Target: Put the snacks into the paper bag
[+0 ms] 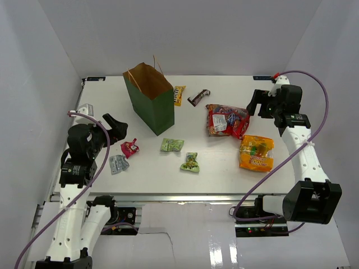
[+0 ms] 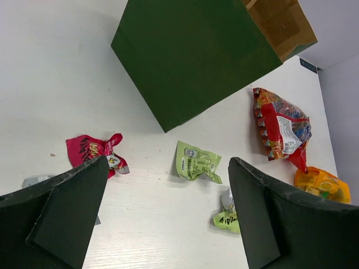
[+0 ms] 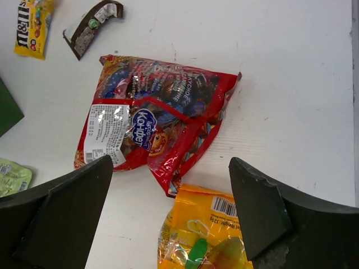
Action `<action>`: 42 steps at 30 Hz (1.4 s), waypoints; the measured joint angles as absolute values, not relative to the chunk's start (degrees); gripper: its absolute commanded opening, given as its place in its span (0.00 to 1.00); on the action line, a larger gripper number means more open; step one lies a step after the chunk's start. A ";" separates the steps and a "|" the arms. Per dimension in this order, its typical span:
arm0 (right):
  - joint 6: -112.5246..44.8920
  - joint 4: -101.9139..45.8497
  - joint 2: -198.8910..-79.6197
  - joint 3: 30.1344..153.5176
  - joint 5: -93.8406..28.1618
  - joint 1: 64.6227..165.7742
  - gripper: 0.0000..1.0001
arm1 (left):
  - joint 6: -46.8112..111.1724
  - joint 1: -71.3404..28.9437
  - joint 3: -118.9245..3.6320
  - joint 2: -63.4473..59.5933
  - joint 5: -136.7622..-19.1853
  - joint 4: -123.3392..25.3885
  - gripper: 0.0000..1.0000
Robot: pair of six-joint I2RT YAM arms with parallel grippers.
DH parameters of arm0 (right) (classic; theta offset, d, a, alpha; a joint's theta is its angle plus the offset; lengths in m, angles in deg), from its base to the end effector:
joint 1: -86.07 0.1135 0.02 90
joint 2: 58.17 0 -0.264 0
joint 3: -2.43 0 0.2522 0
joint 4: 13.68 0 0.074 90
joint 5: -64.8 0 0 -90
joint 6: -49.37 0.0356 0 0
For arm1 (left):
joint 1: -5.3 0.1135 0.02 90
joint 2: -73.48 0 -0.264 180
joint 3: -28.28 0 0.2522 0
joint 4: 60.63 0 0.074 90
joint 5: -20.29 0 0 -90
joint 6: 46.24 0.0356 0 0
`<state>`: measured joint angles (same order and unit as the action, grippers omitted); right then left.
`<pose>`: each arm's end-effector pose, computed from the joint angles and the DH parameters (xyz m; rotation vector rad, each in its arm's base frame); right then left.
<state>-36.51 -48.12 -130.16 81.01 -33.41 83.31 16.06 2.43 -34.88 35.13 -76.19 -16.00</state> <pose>0.2854 -0.0087 0.3425 0.0346 2.0551 0.1620 0.1444 -0.0113 0.3460 -0.3419 1.9120 -0.4654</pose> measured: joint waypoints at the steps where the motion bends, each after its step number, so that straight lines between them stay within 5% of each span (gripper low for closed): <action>1: -36.60 -48.10 -130.16 81.01 -33.91 83.31 0.90 | 15.64 2.43 -34.88 35.20 -76.26 -15.65 0.98; 9: -55.11 -52.52 -131.17 81.03 -56.57 83.96 0.90 | 4.25 2.43 -36.44 33.64 -76.13 -11.78 0.98; 16: -72.51 -60.80 -134.16 80.27 -74.26 86.21 0.90 | -6.78 2.43 -43.54 20.27 -69.79 -1.55 0.95; 29: -72.57 -56.47 -138.73 76.68 -78.32 87.59 0.90 | -10.28 2.12 -50.80 -14.03 -65.61 5.33 0.90; 42: -72.16 -55.86 -140.06 75.35 -78.30 87.59 0.91 | 8.25 -0.61 -47.85 -16.52 -67.21 -0.02 0.93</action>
